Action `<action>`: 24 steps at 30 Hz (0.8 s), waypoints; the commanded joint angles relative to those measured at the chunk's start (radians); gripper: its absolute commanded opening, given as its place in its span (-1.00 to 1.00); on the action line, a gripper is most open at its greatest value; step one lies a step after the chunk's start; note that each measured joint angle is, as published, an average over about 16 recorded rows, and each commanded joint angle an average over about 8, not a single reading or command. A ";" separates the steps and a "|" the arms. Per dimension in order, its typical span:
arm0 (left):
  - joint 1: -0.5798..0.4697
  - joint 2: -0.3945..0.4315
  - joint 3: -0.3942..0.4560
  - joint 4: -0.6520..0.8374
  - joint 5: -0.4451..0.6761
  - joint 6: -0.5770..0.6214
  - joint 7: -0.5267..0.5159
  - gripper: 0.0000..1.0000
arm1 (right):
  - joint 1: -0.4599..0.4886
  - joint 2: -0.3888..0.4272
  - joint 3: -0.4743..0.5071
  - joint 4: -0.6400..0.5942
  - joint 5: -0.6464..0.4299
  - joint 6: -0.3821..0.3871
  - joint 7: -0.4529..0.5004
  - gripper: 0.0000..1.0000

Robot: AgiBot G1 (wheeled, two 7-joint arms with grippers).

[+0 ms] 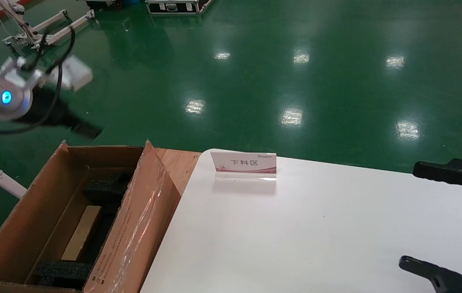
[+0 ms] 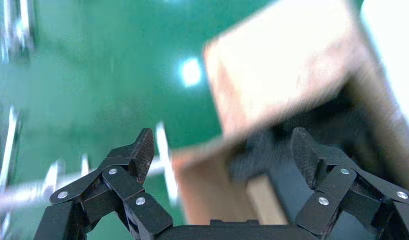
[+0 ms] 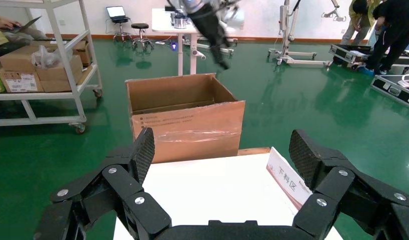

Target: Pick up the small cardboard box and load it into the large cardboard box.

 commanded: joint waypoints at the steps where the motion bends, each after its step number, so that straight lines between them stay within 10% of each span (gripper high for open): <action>1: -0.022 -0.023 -0.020 -0.036 0.002 -0.053 0.021 1.00 | 0.000 0.000 0.000 0.000 0.000 0.000 0.000 1.00; 12: -0.001 -0.035 -0.104 -0.057 -0.059 -0.128 0.111 1.00 | 0.000 0.000 0.000 0.000 0.000 0.000 0.000 1.00; 24: 0.272 -0.013 -0.460 -0.043 -0.259 0.013 0.353 1.00 | 0.000 0.000 -0.001 -0.001 0.001 0.000 -0.001 1.00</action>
